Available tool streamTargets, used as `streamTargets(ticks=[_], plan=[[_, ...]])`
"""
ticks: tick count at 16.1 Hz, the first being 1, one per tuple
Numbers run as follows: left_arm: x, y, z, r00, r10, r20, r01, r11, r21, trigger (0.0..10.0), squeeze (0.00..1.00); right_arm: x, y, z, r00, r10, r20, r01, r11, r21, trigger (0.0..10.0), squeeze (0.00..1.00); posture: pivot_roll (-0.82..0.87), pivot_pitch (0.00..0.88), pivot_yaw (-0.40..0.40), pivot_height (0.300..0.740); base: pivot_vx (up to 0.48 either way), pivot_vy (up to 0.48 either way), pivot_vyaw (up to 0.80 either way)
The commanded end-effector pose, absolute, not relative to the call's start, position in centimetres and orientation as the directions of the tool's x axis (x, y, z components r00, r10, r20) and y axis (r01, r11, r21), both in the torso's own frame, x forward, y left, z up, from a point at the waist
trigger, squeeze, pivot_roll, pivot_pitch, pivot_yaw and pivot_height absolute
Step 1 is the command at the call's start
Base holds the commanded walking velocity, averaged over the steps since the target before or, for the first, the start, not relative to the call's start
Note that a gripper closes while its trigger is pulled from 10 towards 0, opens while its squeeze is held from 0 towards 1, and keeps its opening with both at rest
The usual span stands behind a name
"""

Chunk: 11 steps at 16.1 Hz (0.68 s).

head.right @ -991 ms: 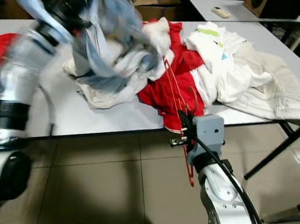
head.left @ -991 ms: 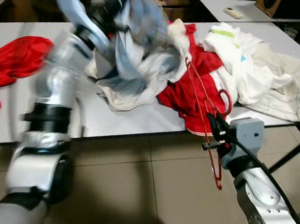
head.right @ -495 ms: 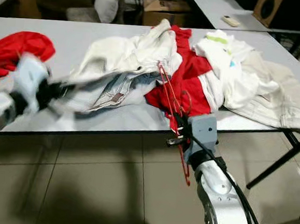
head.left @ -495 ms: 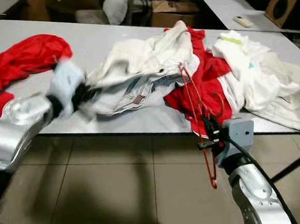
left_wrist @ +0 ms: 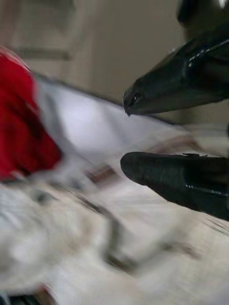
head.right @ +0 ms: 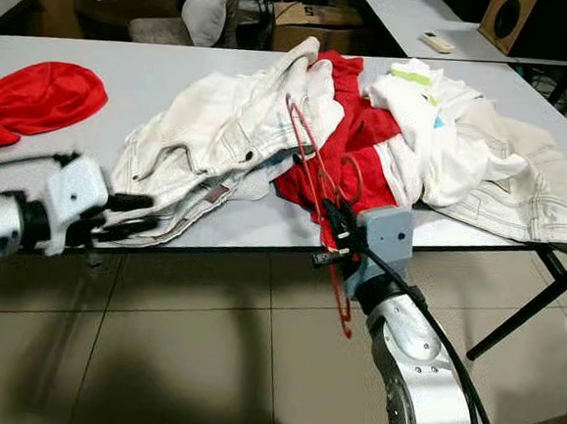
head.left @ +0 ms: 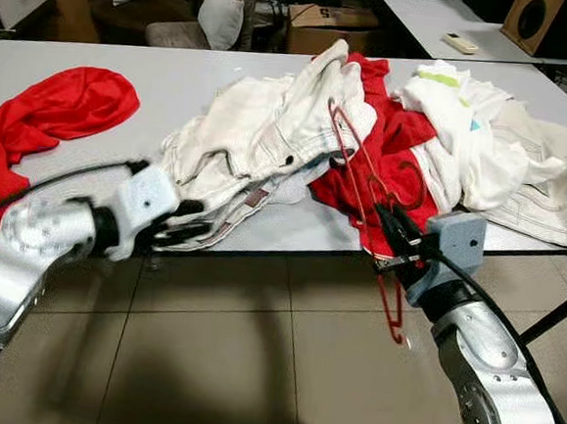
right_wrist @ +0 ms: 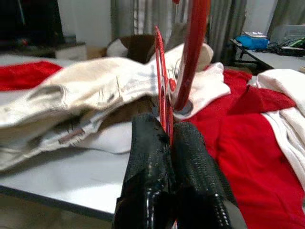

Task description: Hang hanger

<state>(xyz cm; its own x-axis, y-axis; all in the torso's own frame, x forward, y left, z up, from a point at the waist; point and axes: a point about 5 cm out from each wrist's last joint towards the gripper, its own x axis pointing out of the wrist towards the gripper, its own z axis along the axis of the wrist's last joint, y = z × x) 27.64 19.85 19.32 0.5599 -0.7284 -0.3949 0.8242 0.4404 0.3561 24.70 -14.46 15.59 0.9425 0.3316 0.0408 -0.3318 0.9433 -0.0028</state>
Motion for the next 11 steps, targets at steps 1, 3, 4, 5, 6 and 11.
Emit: streamTargets(ticks=[1, 3, 4, 5, 6, 11], plan=[[27.4, 19.4, 19.9, 0.499, -0.76, -0.415, 0.863, 0.394, 0.316, 10.0, 1.0, 24.7, -14.7, 16.8, 0.939, 0.332, 0.095, -0.333, 0.943, -0.001, 10.0, 0.0, -0.14, 0.0, 0.056, 0.74, 0.0, 0.0, 0.0], [27.7, 19.2, 20.5, 0.477, -0.743, -0.469, 0.871, 0.332, 0.361, 10.0, 1.0, 24.6, -15.3, 17.5, 0.938, 0.325, 0.118, -0.326, 0.945, -0.009, 10.0, 0.0, -0.16, 0.0, 0.072, 0.74, 0.0, 0.0, 0.0], [29.0, 17.9, 21.8, 0.515, -0.778, -0.359, 0.84, 0.374, 0.394, 10.0, 1.0, 24.5, -15.9, 17.6, 0.947, 0.298, 0.123, -0.3, 0.954, -0.008, 10.0, 0.0, -0.16, 0.0, 0.071, 0.74, 0.0, 0.0, 0.0], [30.5, 15.9, 22.4, 0.539, -0.803, -0.254, 0.812, 0.415, 0.41, 10.0, 1.0, 24.3, -17.1, 17.2, 0.97, 0.225, 0.096, -0.224, 0.974, -0.017, 10.0, 0.0, -0.17, 0.0, 0.067, 0.74, 0.0, 0.0, 0.0], [30.9, 15.1, 22.4, 0.542, -0.808, -0.229, 0.805, 0.422, 0.418, 10.0, 1.0, 24.2, -17.5, 17.1, 0.978, 0.19, 0.082, -0.188, 0.982, -0.024, 10.0, 0.0, -0.18, 0.0, 0.067, 0.74, 0.0, 0.0, 0.0], [36.4, 9.7, 17.8, 0.741, -0.656, -0.14, 0.634, 0.618, 0.465, 10.0, 0.96, 22.2, -19.1, 17.1, 0.997, 0.051, 0.049, -0.049, 0.998, -0.043, 10.0, 0.0, -0.28, 0.0, 0.074, 0.74, 0.0, 0.0, 0.0]])
